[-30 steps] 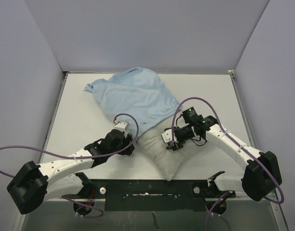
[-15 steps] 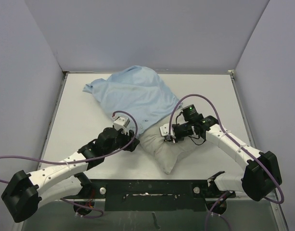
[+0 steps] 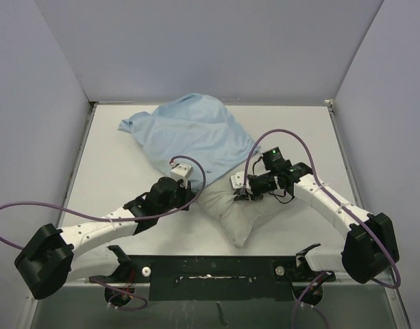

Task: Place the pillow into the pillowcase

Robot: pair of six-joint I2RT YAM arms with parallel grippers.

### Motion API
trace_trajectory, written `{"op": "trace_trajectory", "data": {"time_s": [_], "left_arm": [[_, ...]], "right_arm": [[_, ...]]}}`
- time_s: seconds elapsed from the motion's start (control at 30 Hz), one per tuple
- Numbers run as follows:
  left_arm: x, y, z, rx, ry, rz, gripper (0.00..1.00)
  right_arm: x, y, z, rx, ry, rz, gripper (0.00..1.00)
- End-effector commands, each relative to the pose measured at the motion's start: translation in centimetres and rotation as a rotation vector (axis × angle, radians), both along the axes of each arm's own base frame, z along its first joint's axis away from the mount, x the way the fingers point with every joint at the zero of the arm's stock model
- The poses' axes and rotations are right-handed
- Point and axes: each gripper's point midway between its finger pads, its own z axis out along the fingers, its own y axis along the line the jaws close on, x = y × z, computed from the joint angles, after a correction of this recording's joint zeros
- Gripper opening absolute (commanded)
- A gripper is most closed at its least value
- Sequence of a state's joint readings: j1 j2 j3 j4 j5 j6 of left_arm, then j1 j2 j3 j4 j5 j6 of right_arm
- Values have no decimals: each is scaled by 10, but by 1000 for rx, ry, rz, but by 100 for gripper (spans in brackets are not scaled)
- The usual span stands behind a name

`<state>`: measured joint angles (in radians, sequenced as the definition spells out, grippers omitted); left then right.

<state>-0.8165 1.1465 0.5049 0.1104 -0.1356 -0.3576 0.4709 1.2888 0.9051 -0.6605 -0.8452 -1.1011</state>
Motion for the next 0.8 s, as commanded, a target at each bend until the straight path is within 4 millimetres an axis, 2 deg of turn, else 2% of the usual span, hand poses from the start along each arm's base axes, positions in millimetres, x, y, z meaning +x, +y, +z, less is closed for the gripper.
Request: {"op": "trace_trajectory", "data": {"time_s": [0.0, 0.1, 0.2, 0.27, 0.37, 0.4, 0.43, 0.47, 0.5, 0.57, 0.63, 0.67, 0.7, 0.73, 0.77], "left_arm": [[7, -13, 48, -113, -94, -12, 2], [-7, -15, 59, -157, -96, -71, 0], [-29, -33, 89, -252, -104, -215, 0], [-45, -50, 117, -320, -106, -332, 0], [-70, -76, 154, -384, -92, -506, 0], [-77, -83, 164, -401, -91, -556, 0], [-85, -90, 169, -413, -86, -604, 0], [-93, -96, 169, -425, -74, -650, 0], [-94, -101, 170, -435, -78, -666, 0], [-88, -105, 155, -427, -62, -636, 0], [-77, -103, 130, -400, -29, -563, 0], [-73, -100, 118, -387, -12, -522, 0], [-70, -97, 108, -376, 6, -488, 4], [-68, -92, 100, -368, 17, -455, 12], [-65, -87, 94, -359, 25, -419, 23]], "right_arm": [[9, -2, 3, -12, 0, -34, 3], [14, 0, 4, -15, -3, -61, 1], [28, 12, 28, 37, -3, -129, 0], [49, 22, 60, 96, -21, -196, 0], [90, 35, 125, 201, -88, -324, 0], [101, 37, 142, 234, -104, -366, 0], [110, 39, 150, 253, -100, -406, 0], [117, 40, 149, 263, -88, -435, 0], [120, 40, 139, 262, -69, -451, 0], [114, 33, 77, 198, 3, -463, 0], [97, 20, 23, 131, 65, -413, 1], [83, 13, 7, 115, 101, -350, 8], [69, 6, 1, 102, 134, -287, 15], [57, 0, 3, 90, 160, -237, 22], [43, -2, 9, 89, 172, -169, 33]]}}
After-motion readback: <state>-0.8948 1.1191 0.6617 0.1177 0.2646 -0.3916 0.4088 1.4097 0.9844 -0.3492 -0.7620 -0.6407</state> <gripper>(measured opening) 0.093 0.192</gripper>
